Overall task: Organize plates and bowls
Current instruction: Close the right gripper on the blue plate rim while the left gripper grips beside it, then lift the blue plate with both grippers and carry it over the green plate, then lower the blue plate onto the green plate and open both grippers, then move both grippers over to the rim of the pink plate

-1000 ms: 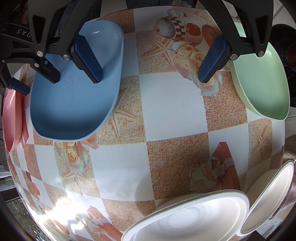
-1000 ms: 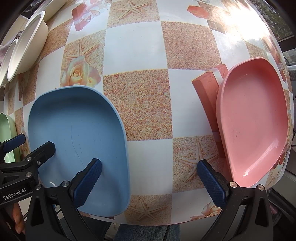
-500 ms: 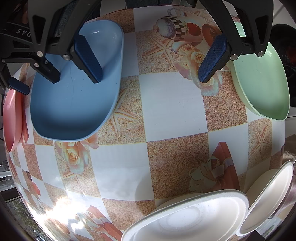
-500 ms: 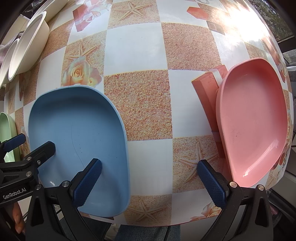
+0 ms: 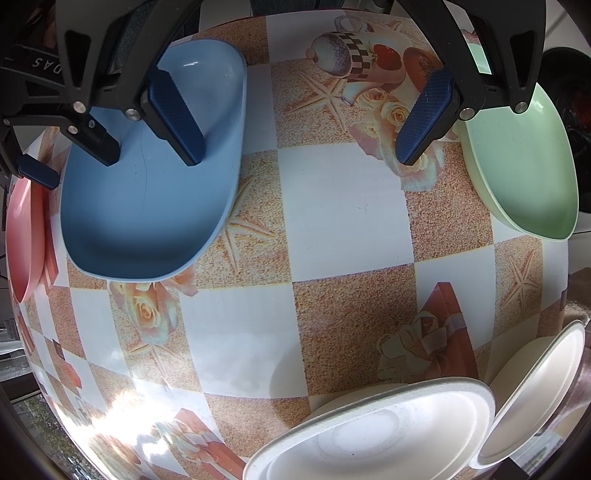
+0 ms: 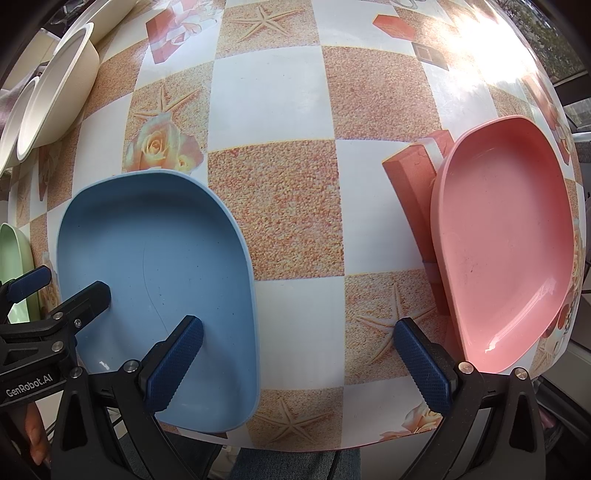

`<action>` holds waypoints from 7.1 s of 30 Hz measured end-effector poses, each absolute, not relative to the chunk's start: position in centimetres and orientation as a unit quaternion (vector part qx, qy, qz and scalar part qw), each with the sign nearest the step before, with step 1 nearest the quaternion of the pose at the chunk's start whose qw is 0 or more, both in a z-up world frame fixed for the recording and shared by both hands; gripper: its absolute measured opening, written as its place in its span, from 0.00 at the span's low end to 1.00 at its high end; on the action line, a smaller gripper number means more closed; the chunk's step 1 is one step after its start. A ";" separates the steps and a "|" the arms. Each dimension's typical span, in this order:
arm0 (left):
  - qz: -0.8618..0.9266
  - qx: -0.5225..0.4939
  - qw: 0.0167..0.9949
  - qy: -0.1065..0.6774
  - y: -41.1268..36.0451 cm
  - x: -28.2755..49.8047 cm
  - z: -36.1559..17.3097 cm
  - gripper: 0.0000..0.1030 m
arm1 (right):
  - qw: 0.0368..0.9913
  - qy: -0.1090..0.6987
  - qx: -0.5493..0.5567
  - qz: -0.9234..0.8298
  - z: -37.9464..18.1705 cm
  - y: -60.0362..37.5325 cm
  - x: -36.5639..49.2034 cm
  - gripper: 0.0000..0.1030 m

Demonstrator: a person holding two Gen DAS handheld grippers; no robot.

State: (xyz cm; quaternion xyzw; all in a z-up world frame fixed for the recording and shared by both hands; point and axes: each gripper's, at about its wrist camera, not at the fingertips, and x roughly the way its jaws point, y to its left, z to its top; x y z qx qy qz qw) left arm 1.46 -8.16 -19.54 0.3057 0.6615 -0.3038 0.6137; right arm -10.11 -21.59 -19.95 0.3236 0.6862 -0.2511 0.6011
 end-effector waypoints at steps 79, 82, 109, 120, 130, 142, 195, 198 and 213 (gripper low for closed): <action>-0.393 0.347 0.618 0.586 -9.9 3.3 -4.3 0.24 | 0.629 0.676 0.340 -0.178 -4.5 -9.2 -1.9 0.31; -0.391 0.345 0.625 0.581 -8.7 3.9 -4.3 0.24 | 0.633 0.674 0.338 -0.176 -3.9 -10.4 -3.1 0.31; -0.332 0.291 0.675 0.592 -2.4 8.0 -5.1 0.24 | 0.663 0.683 0.280 -0.122 -5.3 -7.2 0.4 0.31; -0.287 0.289 0.707 0.577 1.2 11.4 -4.0 0.29 | 0.658 0.708 0.251 -0.058 -6.7 -3.1 5.9 0.31; -0.255 0.319 0.705 0.580 3.2 14.0 -5.5 0.29 | 0.632 0.726 0.272 -0.017 -9.6 -0.3 9.5 0.31; -0.236 0.293 0.723 0.580 5.6 15.8 -6.5 0.66 | 0.622 0.718 0.311 -0.028 -12.5 -1.5 9.7 0.81; -0.529 0.562 0.479 0.418 -27.1 -14.2 -5.9 0.67 | 0.517 0.463 0.581 -0.425 -9.2 -24.5 -31.3 0.81; -0.527 0.567 0.478 0.416 -28.8 -14.9 -6.3 0.67 | 0.505 0.455 0.589 -0.436 -9.3 -24.9 -33.1 0.81; -0.517 0.558 0.497 0.417 -32.0 -14.4 -7.6 0.67 | 0.478 0.435 0.624 -0.440 -11.4 -26.3 -35.4 0.81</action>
